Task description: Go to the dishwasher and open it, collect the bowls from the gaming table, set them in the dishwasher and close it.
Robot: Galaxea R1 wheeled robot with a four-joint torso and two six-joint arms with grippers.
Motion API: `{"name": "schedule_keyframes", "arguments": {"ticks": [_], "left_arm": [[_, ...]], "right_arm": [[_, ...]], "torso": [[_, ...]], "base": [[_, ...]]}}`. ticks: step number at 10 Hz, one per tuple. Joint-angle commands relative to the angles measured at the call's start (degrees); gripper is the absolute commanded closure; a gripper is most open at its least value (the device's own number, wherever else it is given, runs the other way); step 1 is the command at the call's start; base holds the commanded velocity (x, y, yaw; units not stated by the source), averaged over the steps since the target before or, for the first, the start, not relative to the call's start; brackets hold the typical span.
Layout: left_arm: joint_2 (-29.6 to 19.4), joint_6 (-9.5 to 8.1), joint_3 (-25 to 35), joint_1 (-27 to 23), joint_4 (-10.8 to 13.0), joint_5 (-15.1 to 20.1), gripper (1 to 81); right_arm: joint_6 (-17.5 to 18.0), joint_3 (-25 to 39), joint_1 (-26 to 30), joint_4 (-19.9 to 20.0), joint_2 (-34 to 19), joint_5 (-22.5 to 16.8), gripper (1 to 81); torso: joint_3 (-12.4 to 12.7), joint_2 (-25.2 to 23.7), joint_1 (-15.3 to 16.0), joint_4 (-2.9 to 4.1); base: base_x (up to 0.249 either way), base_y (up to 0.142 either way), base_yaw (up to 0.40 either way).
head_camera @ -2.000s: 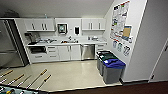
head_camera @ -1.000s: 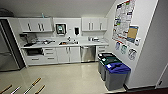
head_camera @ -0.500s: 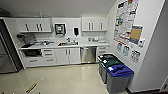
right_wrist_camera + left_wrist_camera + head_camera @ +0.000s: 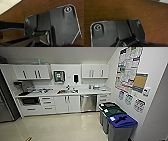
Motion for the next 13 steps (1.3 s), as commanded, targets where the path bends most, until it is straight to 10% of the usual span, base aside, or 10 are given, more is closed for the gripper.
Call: {"name": "schedule_keyframes", "arguments": {"ticks": [1, 13], "left_arm": [[-1.1, -2.84, 1.1, -3.7, 2.6, 3.7, 1.0], [-1.3, -2.84, 1.3, -3.7, 2.6, 3.8, 1.0]], "right_arm": [[-0.1, 1.4, 3.1, 0.1, -1.0, -3.2, 1.0], [-0.1, 1.7, 3.2, 0.1, -1.2, -3.2, 1.0]], "torso": [[0.0, 0.0, 0.0, 0.0], [0.0, 0.0, 0.1, 0.0]], "base": [[0.197, 0.0, 0.0], [0.198, 0.0, 0.0]]}}
